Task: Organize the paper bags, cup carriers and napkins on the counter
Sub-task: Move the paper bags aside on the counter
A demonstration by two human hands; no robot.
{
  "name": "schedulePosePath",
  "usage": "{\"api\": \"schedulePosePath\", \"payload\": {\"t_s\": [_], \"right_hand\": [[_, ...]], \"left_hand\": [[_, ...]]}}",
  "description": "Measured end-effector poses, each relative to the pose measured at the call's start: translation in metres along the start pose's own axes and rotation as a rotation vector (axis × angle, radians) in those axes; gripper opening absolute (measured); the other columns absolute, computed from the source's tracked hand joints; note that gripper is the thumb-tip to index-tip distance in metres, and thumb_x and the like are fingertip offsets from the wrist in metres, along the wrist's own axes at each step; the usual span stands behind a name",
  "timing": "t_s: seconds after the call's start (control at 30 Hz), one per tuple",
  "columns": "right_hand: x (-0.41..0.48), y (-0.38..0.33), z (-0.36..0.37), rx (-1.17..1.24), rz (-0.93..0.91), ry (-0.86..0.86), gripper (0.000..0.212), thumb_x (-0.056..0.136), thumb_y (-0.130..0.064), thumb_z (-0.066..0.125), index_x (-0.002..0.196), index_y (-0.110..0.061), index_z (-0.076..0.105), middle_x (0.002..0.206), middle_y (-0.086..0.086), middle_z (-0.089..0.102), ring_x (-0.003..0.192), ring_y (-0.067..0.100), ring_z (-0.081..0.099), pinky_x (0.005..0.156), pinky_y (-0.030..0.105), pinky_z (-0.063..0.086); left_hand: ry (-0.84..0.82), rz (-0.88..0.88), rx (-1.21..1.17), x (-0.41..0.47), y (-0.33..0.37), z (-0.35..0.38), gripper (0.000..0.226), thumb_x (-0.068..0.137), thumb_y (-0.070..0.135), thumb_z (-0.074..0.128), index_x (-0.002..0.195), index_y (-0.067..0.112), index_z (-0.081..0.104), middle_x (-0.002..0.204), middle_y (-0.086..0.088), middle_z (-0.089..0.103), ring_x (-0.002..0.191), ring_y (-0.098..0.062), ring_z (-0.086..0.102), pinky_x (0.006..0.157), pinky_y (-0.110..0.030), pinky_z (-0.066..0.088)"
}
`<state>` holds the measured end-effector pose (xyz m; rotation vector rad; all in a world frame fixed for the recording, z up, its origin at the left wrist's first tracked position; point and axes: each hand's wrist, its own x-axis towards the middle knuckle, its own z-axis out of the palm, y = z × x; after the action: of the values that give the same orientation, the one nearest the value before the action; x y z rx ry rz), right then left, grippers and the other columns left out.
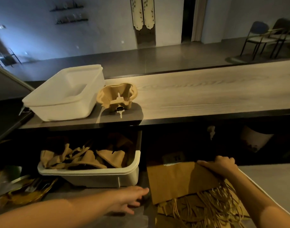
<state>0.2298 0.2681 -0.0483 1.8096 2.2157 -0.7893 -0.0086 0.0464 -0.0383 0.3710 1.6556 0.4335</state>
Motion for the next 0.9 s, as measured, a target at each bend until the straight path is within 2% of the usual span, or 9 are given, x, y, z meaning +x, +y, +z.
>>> {"api": "schedulePosePath", "payload": {"t_s": [0.13, 0.3, 0.33, 0.4, 0.5, 0.63, 0.77, 0.83, 0.9], "right_hand": [[0.007, -0.004, 0.001, 0.008, -0.126, -0.05, 0.064, 0.083, -0.06, 0.056, 0.132, -0.022, 0.042, 0.132, 0.005, 0.048, 0.127, 0.026, 0.039, 0.108, 0.039, 0.025], [0.0, 0.006, 0.009, -0.068, -0.087, -0.077, 0.075, 0.077, -0.066, 0.059, 0.138, -0.029, 0.036, 0.139, 0.01, 0.037, 0.126, 0.029, 0.035, 0.102, 0.037, 0.037], [-0.004, 0.009, 0.011, -0.048, -0.071, -0.105, 0.078, 0.078, -0.062, 0.06, 0.142, -0.028, 0.031, 0.141, 0.012, 0.032, 0.129, 0.031, 0.033, 0.102, 0.037, 0.037], [-0.013, 0.016, 0.018, 0.075, -0.092, -0.178, 0.083, 0.077, -0.054, 0.068, 0.143, -0.031, 0.023, 0.141, 0.015, 0.03, 0.127, 0.032, 0.037, 0.1, 0.038, 0.042], [-0.034, 0.025, 0.029, 0.276, -0.18, -0.253, 0.076, 0.074, -0.045, 0.073, 0.131, -0.041, 0.023, 0.135, 0.013, 0.04, 0.111, 0.028, 0.052, 0.085, 0.034, 0.052], [-0.059, 0.028, 0.042, 0.4, -0.218, -0.284, 0.07, 0.076, -0.042, 0.071, 0.123, -0.043, 0.02, 0.126, 0.002, 0.041, 0.103, 0.019, 0.052, 0.078, 0.026, 0.05], [-0.081, 0.04, 0.056, 0.508, -0.101, -0.229, 0.056, 0.086, -0.049, 0.055, 0.132, -0.046, 0.022, 0.121, 0.001, 0.047, 0.099, 0.018, 0.054, 0.066, 0.02, 0.046], [-0.087, 0.053, 0.057, 0.638, -0.015, -0.094, 0.056, 0.09, -0.043, 0.053, 0.14, -0.034, 0.03, 0.116, 0.005, 0.054, 0.096, 0.023, 0.057, 0.067, 0.027, 0.048], [-0.084, 0.071, 0.054, 0.652, 0.087, 0.103, 0.058, 0.089, -0.038, 0.056, 0.141, -0.021, 0.037, 0.118, 0.011, 0.054, 0.103, 0.029, 0.056, 0.081, 0.042, 0.051]], "left_hand": [[-0.018, -0.06, -0.148, 0.011, 0.006, 0.005, 0.069, 0.092, 0.04, 0.053, 0.147, 0.017, 0.018, 0.154, -0.007, 0.019, 0.14, -0.028, 0.024, 0.106, -0.04, 0.037], [-0.051, -0.04, -0.277, 0.032, 0.01, 0.007, 0.1, 0.082, 0.042, 0.065, 0.149, 0.022, -0.006, 0.158, -0.006, 0.005, 0.144, -0.031, 0.003, 0.115, -0.047, 0.017], [-0.057, -0.023, -0.257, 0.036, 0.011, 0.009, 0.102, 0.078, 0.043, 0.068, 0.149, 0.025, -0.003, 0.157, -0.007, 0.011, 0.144, -0.031, 0.009, 0.115, -0.049, 0.017], [-0.049, 0.009, -0.261, 0.038, 0.012, 0.013, 0.091, 0.073, 0.04, 0.074, 0.145, 0.029, 0.019, 0.142, -0.006, 0.041, 0.133, -0.03, 0.035, 0.107, -0.05, 0.033], [-0.036, 0.024, -0.296, 0.032, 0.006, 0.021, 0.066, 0.079, 0.024, 0.072, 0.134, 0.028, 0.038, 0.116, -0.006, 0.059, 0.107, -0.025, 0.056, 0.077, -0.041, 0.052], [-0.098, 0.059, -0.341, 0.027, -0.012, 0.019, 0.058, 0.078, 0.01, 0.071, 0.128, 0.025, 0.046, 0.117, -0.013, 0.063, 0.105, -0.03, 0.062, 0.085, -0.049, 0.053], [-0.038, 0.116, -0.346, 0.021, -0.025, 0.015, 0.063, 0.077, 0.002, 0.07, 0.13, 0.023, 0.043, 0.119, -0.014, 0.062, 0.108, -0.031, 0.061, 0.096, -0.051, 0.046], [-0.04, 0.141, -0.33, 0.019, -0.032, 0.014, 0.062, 0.077, 0.002, 0.07, 0.129, 0.022, 0.043, 0.12, -0.013, 0.061, 0.11, -0.03, 0.059, 0.099, -0.051, 0.044], [-0.049, 0.155, -0.323, 0.017, -0.035, 0.013, 0.062, 0.077, 0.002, 0.07, 0.128, 0.022, 0.043, 0.122, -0.013, 0.06, 0.111, -0.029, 0.058, 0.099, -0.049, 0.045]]}}
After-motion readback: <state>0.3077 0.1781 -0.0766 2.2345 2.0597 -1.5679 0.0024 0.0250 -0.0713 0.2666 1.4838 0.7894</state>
